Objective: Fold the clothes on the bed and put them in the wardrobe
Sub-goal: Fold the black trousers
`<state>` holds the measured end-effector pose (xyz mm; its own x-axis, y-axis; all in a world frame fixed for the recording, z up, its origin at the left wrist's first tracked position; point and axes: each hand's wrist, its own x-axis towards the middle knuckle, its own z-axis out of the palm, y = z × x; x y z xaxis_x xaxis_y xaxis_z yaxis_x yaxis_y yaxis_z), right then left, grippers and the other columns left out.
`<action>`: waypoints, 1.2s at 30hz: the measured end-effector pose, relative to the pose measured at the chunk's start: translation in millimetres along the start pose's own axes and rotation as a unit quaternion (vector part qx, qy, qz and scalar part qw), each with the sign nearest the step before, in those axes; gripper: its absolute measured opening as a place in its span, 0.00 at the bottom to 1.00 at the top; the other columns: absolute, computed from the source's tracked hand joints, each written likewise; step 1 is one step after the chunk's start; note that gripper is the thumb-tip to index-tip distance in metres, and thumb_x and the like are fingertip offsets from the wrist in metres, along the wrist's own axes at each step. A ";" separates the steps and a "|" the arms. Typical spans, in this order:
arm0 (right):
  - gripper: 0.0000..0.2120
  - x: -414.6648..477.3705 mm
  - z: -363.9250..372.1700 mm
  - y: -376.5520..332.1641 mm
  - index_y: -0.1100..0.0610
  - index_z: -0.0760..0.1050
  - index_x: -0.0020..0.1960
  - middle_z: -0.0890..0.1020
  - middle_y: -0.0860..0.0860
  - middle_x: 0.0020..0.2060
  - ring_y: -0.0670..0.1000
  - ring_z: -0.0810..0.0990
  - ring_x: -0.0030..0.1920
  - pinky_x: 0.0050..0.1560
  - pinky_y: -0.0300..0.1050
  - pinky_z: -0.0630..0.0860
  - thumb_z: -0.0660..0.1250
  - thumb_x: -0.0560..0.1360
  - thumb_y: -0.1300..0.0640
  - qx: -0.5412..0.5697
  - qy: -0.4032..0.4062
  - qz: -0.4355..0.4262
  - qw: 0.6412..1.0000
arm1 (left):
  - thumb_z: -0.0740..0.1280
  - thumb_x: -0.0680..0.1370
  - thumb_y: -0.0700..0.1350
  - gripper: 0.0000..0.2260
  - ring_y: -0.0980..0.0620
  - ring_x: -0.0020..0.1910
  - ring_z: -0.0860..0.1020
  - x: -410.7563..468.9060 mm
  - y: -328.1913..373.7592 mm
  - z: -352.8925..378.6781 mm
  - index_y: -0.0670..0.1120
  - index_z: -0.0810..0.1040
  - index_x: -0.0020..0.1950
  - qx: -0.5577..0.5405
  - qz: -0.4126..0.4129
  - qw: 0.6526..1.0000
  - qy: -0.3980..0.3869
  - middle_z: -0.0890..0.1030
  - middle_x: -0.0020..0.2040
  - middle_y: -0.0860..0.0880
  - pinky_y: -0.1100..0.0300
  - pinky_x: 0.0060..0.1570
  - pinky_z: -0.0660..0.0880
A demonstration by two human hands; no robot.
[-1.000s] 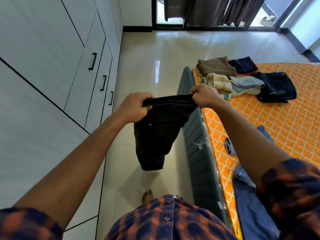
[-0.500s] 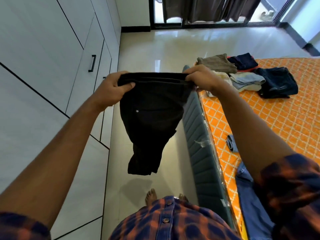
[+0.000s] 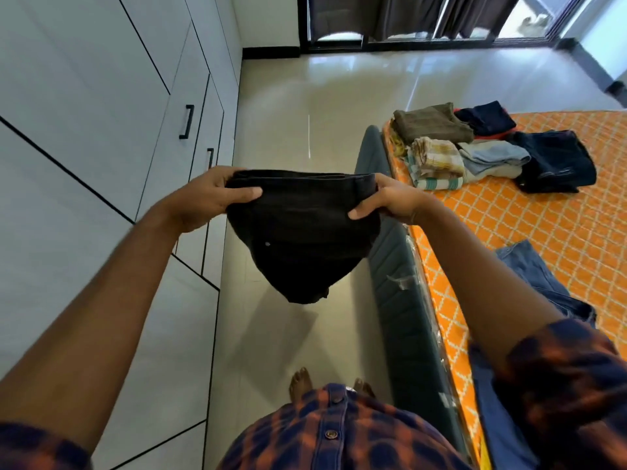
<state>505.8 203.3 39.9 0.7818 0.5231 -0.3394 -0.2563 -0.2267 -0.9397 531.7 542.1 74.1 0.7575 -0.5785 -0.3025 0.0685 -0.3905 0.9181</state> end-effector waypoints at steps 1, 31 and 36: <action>0.24 3.7 -6.2 -7.0 0.60 0.78 0.63 0.84 0.56 0.59 0.59 0.81 0.63 0.63 0.52 0.78 0.74 0.68 0.67 0.007 -0.030 0.025 0.999 | 0.69 0.80 0.46 0.18 0.46 0.59 0.82 1.6 -0.3 -3.3 0.41 0.77 0.67 -0.031 -0.017 0.999 -0.018 0.83 0.59 0.42 0.53 0.56 0.81; 0.19 18.2 -17.5 -28.7 0.61 0.77 0.65 0.83 0.57 0.59 0.55 0.82 0.61 0.65 0.59 0.78 0.73 0.75 0.61 -0.080 0.262 -0.122 0.954 | 0.65 0.83 0.45 0.08 0.49 0.52 0.82 37.7 11.4 -17.1 0.44 0.77 0.60 0.042 0.088 0.987 0.125 0.81 0.52 0.43 0.59 0.44 0.82; 0.19 -3.0 -14.6 -86.1 0.66 0.73 0.66 0.84 0.62 0.54 0.57 0.86 0.51 0.50 0.50 0.84 0.64 0.75 0.65 0.269 0.060 -0.121 0.954 | 0.65 0.81 0.47 0.08 0.54 0.45 0.80 22.9 63.2 -28.2 0.46 0.81 0.52 -0.203 0.068 0.972 0.094 0.82 0.46 0.50 0.59 0.50 0.79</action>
<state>533.8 209.3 122.5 0.9062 0.4014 -0.1327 -0.2894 0.3601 -0.8869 571.7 524.4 132.4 0.8803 -0.4487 -0.1542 0.1812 0.0176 0.9833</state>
